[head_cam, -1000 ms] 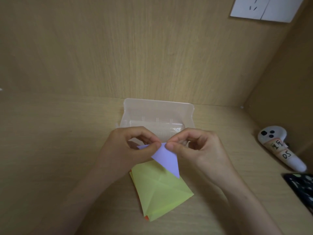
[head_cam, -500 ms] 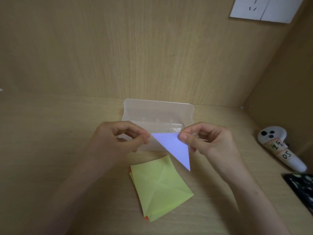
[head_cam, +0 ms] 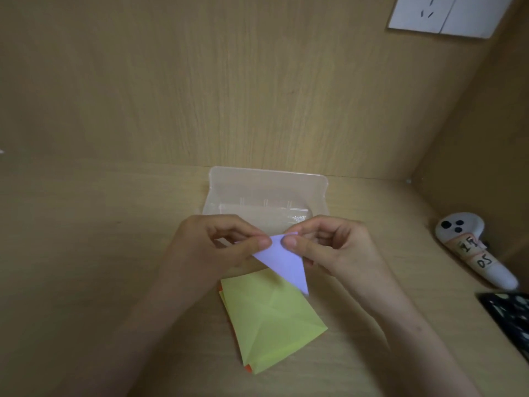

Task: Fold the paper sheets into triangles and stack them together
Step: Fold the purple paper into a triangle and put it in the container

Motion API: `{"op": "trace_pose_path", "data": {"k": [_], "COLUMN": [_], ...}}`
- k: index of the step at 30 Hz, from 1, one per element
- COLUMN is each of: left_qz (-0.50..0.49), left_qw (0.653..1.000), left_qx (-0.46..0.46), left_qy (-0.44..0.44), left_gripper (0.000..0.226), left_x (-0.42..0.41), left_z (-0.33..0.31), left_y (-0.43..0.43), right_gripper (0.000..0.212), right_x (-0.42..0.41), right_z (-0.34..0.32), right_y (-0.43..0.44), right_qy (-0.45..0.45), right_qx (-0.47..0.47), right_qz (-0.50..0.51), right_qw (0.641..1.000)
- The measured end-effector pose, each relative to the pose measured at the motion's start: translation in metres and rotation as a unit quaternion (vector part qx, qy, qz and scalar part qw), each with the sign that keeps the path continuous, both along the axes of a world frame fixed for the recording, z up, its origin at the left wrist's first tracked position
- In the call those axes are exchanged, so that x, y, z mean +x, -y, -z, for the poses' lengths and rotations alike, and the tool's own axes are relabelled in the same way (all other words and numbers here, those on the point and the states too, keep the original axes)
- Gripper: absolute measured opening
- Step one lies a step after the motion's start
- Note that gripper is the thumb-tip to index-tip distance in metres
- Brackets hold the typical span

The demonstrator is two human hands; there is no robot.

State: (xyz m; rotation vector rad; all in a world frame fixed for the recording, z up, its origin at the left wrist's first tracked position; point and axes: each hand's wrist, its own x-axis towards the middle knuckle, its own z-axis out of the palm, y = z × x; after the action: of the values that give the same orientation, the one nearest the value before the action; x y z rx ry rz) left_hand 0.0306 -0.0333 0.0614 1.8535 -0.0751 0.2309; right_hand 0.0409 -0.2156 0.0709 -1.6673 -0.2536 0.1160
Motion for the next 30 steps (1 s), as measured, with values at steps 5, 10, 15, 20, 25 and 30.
{"op": "trace_pose_path", "data": {"k": [5, 10, 15, 20, 25, 30], "left_qz": [-0.028, -0.046, -0.068, -0.069, -0.065, -0.065], "left_qw": [0.997, 0.995, 0.993, 0.992, 0.991, 0.991], "left_qx": [-0.067, -0.088, -0.097, -0.103, -0.115, -0.12], "left_qy": [0.021, 0.012, 0.008, 0.004, 0.004, 0.003], "left_gripper": [0.013, 0.01, 0.01, 0.008, 0.006, 0.008], "left_x": [0.001, 0.001, 0.002, 0.004, 0.005, 0.006], "left_z": [-0.004, -0.002, -0.001, -0.001, -0.002, -0.001], "left_y": [0.0, 0.002, 0.002, -0.001, -0.001, -0.003], "right_gripper": [0.013, 0.018, 0.012, 0.009, 0.007, 0.006], "right_x": [-0.001, 0.001, 0.001, 0.002, 0.007, 0.009], "right_z": [-0.003, -0.003, -0.003, -0.005, -0.015, -0.016], "right_y": [0.003, 0.006, 0.005, 0.007, 0.01, 0.009], "right_qy": [-0.018, -0.021, -0.013, -0.01, -0.014, -0.022], "right_qx": [-0.054, -0.067, -0.042, -0.039, -0.056, -0.084], "right_qz": [-0.025, -0.015, -0.019, -0.016, 0.001, -0.008], "right_qw": [0.998, 0.997, 0.999, 0.999, 0.998, 0.996]}}
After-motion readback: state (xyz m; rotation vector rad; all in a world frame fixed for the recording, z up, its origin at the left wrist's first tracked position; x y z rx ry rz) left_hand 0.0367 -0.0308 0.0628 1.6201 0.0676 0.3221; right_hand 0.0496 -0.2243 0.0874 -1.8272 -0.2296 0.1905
